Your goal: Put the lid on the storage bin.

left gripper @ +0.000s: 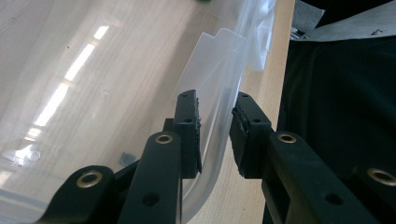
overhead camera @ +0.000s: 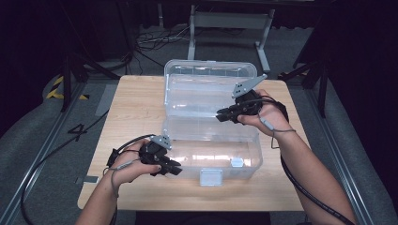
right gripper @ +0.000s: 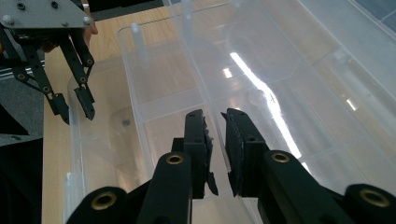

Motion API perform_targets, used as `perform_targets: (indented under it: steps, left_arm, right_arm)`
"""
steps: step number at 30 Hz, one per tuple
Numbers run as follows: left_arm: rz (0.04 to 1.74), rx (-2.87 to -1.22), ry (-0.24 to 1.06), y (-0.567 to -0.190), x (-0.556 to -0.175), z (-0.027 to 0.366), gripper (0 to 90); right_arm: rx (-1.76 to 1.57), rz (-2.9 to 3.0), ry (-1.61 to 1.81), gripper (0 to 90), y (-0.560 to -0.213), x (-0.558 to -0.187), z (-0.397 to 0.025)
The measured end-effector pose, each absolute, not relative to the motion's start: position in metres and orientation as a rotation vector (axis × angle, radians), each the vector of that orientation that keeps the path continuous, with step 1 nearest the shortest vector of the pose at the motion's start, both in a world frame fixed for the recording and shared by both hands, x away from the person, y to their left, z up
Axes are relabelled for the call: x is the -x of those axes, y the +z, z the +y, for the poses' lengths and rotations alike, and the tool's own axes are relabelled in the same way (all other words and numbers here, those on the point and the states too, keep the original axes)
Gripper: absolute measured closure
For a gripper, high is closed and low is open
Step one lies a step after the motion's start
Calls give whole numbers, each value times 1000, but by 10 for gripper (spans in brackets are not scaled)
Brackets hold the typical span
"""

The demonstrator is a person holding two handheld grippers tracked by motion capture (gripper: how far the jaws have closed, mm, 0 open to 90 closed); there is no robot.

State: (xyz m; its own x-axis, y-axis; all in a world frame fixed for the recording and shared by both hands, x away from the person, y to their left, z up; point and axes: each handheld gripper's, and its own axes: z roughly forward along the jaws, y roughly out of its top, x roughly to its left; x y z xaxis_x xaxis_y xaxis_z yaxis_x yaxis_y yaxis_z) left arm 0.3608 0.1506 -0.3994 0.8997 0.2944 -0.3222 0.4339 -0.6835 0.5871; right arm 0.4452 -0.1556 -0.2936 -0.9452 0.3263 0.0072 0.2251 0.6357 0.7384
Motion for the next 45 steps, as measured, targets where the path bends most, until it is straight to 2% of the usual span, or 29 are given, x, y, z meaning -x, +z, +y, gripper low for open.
perform_targets:
  steps: [45]
  left_arm:
    - [532, -2377, -272, -401, -361, 149, 735]
  right_arm:
    - [-411, 2738, 1208, 844, -298, -417, -158]
